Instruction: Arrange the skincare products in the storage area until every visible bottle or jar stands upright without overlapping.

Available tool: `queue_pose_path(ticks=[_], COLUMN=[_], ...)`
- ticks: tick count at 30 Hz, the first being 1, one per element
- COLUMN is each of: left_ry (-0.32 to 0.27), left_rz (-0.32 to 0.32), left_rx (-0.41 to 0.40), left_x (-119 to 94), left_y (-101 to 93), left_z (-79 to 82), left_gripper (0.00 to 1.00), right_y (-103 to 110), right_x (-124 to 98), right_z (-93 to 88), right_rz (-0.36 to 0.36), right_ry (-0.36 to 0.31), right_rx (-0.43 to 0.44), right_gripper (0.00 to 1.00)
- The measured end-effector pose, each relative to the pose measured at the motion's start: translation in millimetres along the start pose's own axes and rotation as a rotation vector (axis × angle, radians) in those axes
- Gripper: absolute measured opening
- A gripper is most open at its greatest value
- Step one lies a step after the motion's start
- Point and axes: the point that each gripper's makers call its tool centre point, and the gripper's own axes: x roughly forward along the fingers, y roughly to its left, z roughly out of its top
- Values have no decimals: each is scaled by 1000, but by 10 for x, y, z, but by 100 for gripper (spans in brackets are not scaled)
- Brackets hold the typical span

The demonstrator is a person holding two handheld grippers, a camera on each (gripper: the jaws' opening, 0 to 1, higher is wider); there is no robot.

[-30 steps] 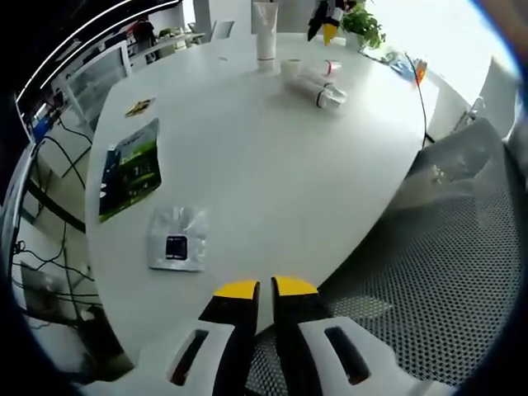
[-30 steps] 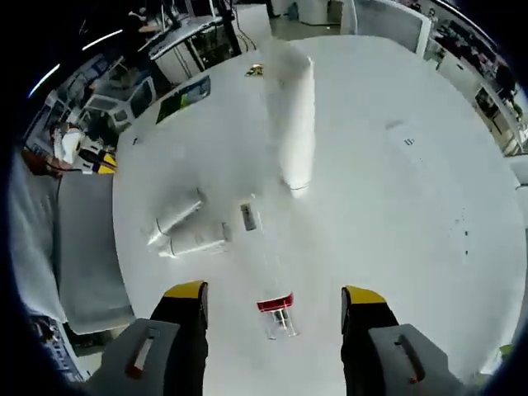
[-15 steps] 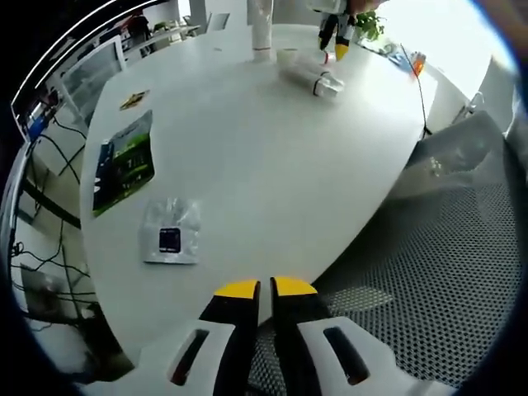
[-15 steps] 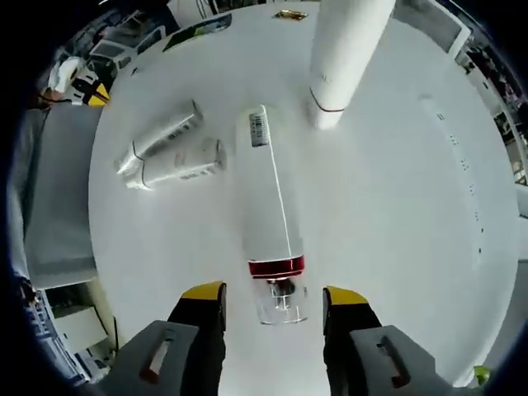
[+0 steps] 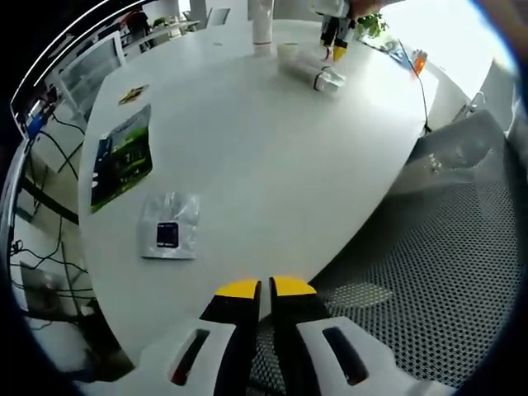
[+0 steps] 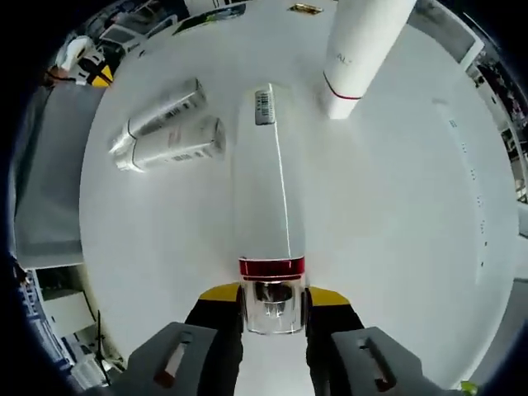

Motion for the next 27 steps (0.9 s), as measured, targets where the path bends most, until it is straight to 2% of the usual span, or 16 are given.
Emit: queue_pose_path(ticks=[4,12,20,27], left_ry=[-1,-20,-38,-65], left_rz=[-5,1,-4,1], left_rx=[5,-1,3,11], left_x=[0,-15,-22,-48], left_y=[-12,4,-8,-10], left_z=[2,35,71,112], left_gripper=[1,1,1,1], right_y=[-4,16,122,144], right_x=[8,-42,-264,-543], right_z=[-7,-16,-71,-94], right_rz=[-4,-12,-5,-48], right_ry=[32,62,101,121], right_rx=[-34,-6,2,35], right_gripper=[23,22,21,21])
